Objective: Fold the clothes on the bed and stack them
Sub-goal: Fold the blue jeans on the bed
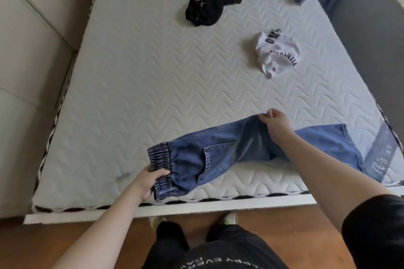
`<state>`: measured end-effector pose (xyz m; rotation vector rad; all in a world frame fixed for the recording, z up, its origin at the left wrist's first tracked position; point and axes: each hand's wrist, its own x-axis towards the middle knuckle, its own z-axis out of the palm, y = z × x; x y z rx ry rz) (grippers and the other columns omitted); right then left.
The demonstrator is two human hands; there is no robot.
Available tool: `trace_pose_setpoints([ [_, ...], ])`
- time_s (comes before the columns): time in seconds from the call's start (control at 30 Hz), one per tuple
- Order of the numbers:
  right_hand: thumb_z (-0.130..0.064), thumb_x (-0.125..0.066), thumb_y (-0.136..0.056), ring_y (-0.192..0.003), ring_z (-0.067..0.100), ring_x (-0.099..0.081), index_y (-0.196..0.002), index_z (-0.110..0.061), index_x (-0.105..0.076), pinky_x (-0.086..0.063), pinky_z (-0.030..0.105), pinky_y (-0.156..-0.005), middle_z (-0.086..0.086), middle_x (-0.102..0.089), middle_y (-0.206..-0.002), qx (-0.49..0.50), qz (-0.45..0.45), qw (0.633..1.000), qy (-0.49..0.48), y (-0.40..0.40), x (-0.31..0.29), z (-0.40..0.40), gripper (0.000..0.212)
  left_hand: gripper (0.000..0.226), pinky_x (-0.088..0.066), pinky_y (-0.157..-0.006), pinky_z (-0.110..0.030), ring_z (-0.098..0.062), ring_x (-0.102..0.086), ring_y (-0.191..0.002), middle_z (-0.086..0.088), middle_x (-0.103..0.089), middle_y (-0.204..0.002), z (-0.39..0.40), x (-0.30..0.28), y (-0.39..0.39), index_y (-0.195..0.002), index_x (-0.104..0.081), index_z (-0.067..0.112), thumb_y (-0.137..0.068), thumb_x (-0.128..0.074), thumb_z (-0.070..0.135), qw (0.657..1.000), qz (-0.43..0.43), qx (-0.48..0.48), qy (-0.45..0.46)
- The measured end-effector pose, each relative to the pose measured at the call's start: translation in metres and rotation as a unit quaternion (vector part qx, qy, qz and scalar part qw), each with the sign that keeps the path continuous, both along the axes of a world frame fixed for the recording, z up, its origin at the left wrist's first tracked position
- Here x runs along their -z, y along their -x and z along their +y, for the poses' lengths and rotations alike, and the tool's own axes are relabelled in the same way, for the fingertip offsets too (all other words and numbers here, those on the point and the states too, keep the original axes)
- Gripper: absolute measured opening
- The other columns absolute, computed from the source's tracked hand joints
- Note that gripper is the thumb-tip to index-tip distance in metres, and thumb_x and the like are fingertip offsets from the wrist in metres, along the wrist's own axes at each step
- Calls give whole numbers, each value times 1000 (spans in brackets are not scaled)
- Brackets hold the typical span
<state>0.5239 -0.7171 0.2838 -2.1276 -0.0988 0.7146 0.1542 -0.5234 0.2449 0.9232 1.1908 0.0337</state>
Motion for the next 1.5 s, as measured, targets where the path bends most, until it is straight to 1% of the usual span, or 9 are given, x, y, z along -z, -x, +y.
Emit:
trace_pose_setpoints([
  [0.17, -10, -65, -90, -68, 19, -38, -62, -22, -34, -34, 32, -65, 3, -39, -64, 3, 50, 997, -52, 48, 22, 81, 43, 23, -59, -67, -45, -36, -71, -77, -22, -73, -88, 45, 28, 70, -106, -64, 2, -85, -62, -6, 998, 14, -52, 40],
  [0.3, -5, -67, -88, -58, 14, -36, -61, -22, -32, -33, 24, -56, -2, -36, -56, -4, 80, 995, -58, 95, 48, 154, 47, 21, -59, -65, -43, -36, -72, -76, -21, -73, -88, 95, 47, 126, -105, -64, 4, -86, -62, -6, 995, 26, -80, 57],
  [0.53, -4, -66, -86, -62, 17, -35, -61, -23, -32, -30, 32, -60, 3, -37, -62, -73, 99, 992, -9, 181, 118, 294, 46, 40, -58, -79, -51, -36, -70, -97, -14, -71, -110, 183, 85, 225, -123, -55, 26, -89, -68, 8, 991, 69, -113, 26],
  [0.7, -7, -65, -86, -66, 19, -34, -59, -24, -29, -30, 34, -64, 3, -35, -61, -119, 93, 988, 35, 229, 168, 371, 48, 55, -52, -94, -55, -29, -66, -106, -8, -67, -120, 245, 113, 284, -132, -47, 28, -87, -72, 7, 993, 93, -67, -22],
  [0.83, -8, -66, -84, -56, 14, -30, -58, -24, -29, -25, 29, -52, -2, -33, -57, -150, 65, 985, 59, 248, 192, 419, 49, 55, -50, -96, -52, -26, -63, -112, -1, -66, -120, 294, 132, 316, -129, -46, 30, -86, -74, 9, 990, 116, -4, -81],
  [1.1, -6, -61, -88, -71, 23, -48, -61, -18, -42, -35, 30, -65, 3, -46, -66, -306, -77, 932, 178, 252, 216, 495, 35, 74, -41, -99, -36, -26, -56, -117, -8, -58, -133, 366, 158, 320, -146, -35, 14, -85, -76, 19, 934, 230, 110, -251],
  [1.23, 1, -47, -89, -85, 24, -55, -100, -14, -67, -39, 27, -73, 12, -64, -100, -352, -66, 914, 189, 262, 225, 487, 26, 65, -47, -93, -40, -25, -57, -114, -6, -58, -129, 362, 163, 304, -139, -41, 11, -84, -74, 20, 913, 256, 78, -307],
  [1.37, -5, -52, -90, -112, 32, -56, -129, -10, -58, -45, 37, -94, 16, -58, -128, -424, -86, 883, 183, 271, 224, 449, 40, 62, -36, -108, -46, -33, -40, -133, -14, -45, -145, 342, 158, 282, -142, -46, 11, -86, -69, 23, 839, 321, 202, -391],
  [1.5, -16, -52, -95, -127, 34, -49, -141, -14, -47, -38, 45, -107, 15, -51, -140, -440, -69, 863, 239, 271, 220, 380, 46, 59, -31, -113, -47, -28, -28, -144, -10, -36, -154, 301, 147, 240, -147, -42, 18, -92, -64, 26, 847, 233, 270, -393],
])
